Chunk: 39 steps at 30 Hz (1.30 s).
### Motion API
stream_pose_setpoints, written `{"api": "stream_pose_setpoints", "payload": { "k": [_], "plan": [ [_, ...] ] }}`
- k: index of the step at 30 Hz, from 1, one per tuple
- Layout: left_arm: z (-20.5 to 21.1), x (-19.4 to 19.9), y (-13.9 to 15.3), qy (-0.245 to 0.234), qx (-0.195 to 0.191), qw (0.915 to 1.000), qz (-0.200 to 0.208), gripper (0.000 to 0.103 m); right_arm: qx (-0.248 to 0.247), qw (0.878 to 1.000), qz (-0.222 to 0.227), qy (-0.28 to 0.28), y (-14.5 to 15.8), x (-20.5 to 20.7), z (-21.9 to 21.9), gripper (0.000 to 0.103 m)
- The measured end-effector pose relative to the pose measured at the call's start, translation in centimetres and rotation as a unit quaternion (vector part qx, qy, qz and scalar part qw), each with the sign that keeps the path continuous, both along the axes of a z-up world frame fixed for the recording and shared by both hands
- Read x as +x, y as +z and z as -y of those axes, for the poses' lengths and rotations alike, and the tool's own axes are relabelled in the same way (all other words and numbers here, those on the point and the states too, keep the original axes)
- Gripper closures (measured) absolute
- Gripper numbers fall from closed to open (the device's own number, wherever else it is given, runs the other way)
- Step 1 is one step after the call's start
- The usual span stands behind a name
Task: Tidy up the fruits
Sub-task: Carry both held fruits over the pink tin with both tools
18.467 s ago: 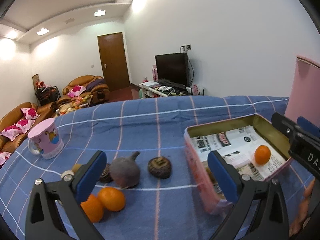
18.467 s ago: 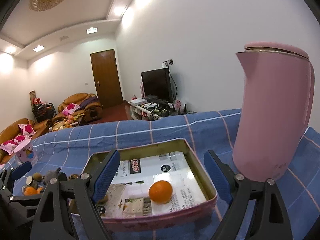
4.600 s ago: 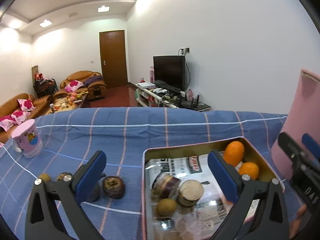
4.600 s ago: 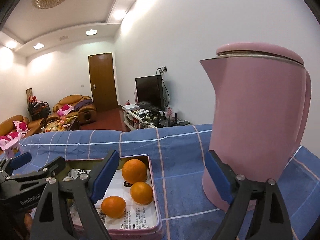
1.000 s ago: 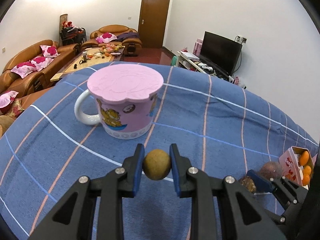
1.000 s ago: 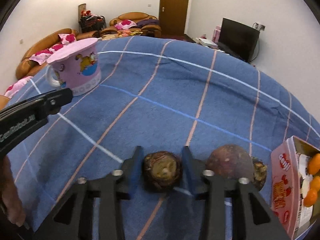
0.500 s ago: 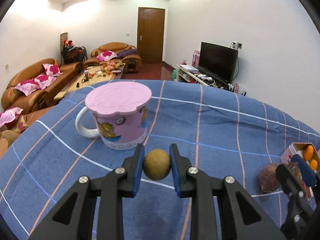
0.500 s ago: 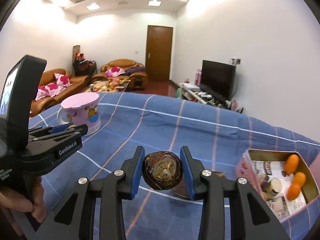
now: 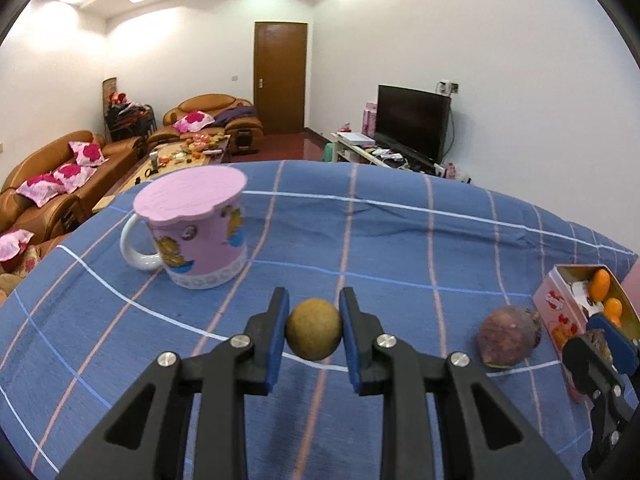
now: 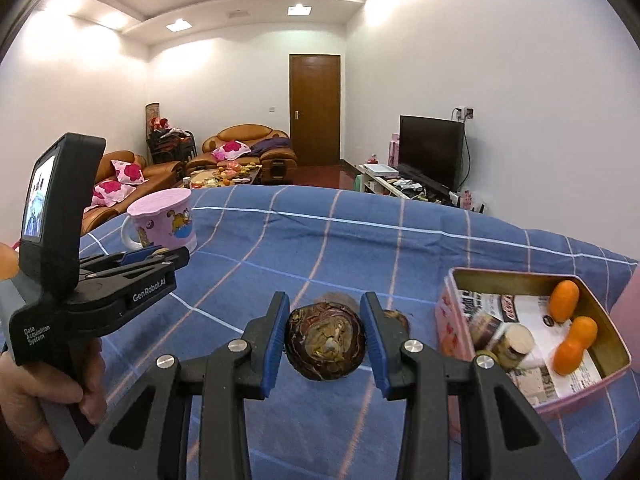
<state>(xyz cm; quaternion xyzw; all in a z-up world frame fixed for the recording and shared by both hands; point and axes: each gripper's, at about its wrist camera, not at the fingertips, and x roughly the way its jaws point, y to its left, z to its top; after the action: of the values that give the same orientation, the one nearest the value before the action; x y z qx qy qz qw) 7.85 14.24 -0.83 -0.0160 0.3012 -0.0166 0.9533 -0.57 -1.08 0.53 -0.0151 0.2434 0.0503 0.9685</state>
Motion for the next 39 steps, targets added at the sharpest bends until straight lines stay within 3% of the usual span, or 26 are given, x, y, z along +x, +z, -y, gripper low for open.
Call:
{"api": "stream_pose_setpoints", "payload": {
  "k": [14,39],
  "plan": [
    [4.0,-2.7,0.5,-0.010,0.034,0.9991,0.023,0.076,-0.006,1.000,0.004,-0.020,-0.1,-1.4,2.9,0.064],
    [11.9,-4.7,0.6,-0.049,0.033,0.9979,0.026,0.076,-0.015,0.998,0.010,-0.057,0.2,-2.6,9.7,0.064]
  ]
}}
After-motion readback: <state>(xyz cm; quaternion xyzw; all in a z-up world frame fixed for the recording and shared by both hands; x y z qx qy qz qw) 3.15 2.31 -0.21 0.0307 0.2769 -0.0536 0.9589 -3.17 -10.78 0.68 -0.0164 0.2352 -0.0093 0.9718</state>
